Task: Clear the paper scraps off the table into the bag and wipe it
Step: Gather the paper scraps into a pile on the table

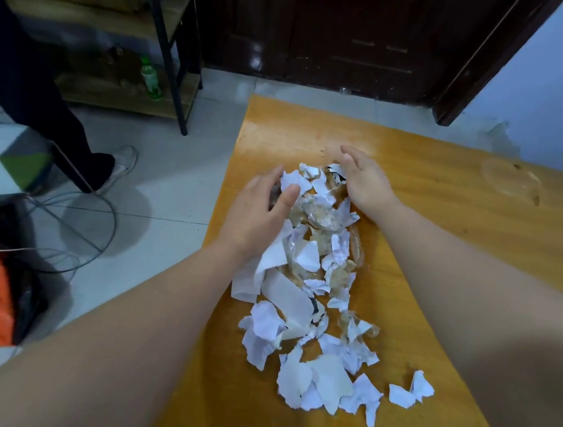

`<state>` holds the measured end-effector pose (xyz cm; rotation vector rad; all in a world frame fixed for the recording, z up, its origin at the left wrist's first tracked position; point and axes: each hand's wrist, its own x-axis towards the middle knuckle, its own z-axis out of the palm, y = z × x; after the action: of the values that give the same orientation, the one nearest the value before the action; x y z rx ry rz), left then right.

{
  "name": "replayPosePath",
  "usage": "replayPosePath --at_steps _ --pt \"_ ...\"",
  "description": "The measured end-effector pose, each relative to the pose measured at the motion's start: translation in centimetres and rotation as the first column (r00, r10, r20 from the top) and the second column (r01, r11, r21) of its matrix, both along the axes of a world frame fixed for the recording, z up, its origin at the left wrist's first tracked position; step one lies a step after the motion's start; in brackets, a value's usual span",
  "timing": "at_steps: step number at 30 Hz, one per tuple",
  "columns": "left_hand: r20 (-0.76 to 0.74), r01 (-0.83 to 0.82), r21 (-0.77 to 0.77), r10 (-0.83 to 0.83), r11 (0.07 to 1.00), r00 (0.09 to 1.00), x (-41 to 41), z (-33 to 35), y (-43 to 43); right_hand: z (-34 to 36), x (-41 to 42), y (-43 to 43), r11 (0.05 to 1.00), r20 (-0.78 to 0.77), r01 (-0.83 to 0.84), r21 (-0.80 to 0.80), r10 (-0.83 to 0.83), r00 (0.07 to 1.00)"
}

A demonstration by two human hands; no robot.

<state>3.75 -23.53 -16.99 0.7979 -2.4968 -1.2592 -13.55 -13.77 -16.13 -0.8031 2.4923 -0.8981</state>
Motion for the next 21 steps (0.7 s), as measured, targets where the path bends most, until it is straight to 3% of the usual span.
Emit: replayPosePath --at_steps 7,12,16,21 --pt "-0.015 0.005 -0.009 -0.005 1.0 1.0 -0.1 0.0 0.0 0.1 1.4 -1.5 0.98 -0.002 -0.056 -0.19 0.056 0.998" --pt "-0.039 -0.02 0.046 0.022 0.999 0.999 -0.1 0.1 0.0 1.4 1.6 -1.8 0.946 0.062 0.047 -0.321 -0.029 0.998" --pt "-0.045 -0.066 0.096 0.071 0.993 0.996 -0.3 0.4 -0.1 2.1 2.3 -0.1 0.964 -0.106 -0.001 -0.265 -0.028 0.994" --pt "-0.065 -0.112 0.215 0.128 0.97 0.99 -0.5 0.8 -0.2 2.1 3.4 2.9 0.965 -0.113 0.056 -0.257 -0.088 0.99"
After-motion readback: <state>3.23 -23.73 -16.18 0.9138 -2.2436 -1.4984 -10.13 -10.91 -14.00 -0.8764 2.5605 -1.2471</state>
